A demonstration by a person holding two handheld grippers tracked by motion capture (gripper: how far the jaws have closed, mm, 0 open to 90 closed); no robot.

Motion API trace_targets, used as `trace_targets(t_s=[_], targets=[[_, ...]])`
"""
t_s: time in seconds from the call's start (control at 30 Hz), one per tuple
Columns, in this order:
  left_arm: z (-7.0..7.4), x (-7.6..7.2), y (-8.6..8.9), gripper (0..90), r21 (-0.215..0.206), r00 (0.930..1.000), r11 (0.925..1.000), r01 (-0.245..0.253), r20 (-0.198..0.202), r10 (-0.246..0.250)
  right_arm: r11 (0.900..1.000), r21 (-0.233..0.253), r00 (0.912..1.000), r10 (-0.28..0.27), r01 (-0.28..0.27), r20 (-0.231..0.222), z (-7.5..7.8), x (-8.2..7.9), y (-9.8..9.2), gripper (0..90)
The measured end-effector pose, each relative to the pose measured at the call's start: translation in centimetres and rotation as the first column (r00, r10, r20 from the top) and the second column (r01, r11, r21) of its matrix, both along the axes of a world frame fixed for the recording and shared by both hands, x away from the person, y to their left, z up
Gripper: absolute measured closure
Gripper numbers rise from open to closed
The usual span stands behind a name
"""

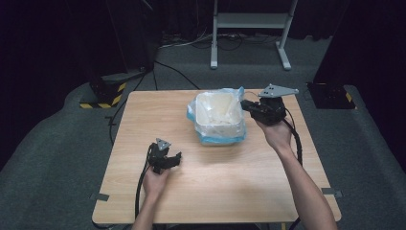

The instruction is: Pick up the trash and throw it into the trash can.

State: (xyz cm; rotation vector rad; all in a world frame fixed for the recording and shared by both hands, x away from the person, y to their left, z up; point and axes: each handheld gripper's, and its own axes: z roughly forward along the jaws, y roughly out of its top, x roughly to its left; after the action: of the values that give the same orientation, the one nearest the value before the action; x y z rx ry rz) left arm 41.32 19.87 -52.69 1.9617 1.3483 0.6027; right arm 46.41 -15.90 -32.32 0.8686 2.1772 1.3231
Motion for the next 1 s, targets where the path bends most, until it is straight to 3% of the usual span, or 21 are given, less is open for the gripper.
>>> trace_targets(t_s=[0.23,0.53,1.0], targets=[[0.0,0.0,0.0,30.7,0.0,1.0,1.0,0.0,0.0,0.0,1.0,-0.018,0.9999,0.008,-0.008,-0.007,-0.3,0.6,1.2,85.0],[0.0,0.0,0.0,30.5,-0.001,1.0,1.0,0.001,0.0,-0.001,0.997,-0.074,0.9999,0.015,-0.016,-0.007,-1.2,1.2,3.0,84.6],[0.0,0.0,0.0,30.5,0.0,1.0,1.0,0.001,-0.001,-0.001,0.995,-0.102,0.9986,0.002,-0.008,-0.053,-3.4,2.7,4.3,84.5]])
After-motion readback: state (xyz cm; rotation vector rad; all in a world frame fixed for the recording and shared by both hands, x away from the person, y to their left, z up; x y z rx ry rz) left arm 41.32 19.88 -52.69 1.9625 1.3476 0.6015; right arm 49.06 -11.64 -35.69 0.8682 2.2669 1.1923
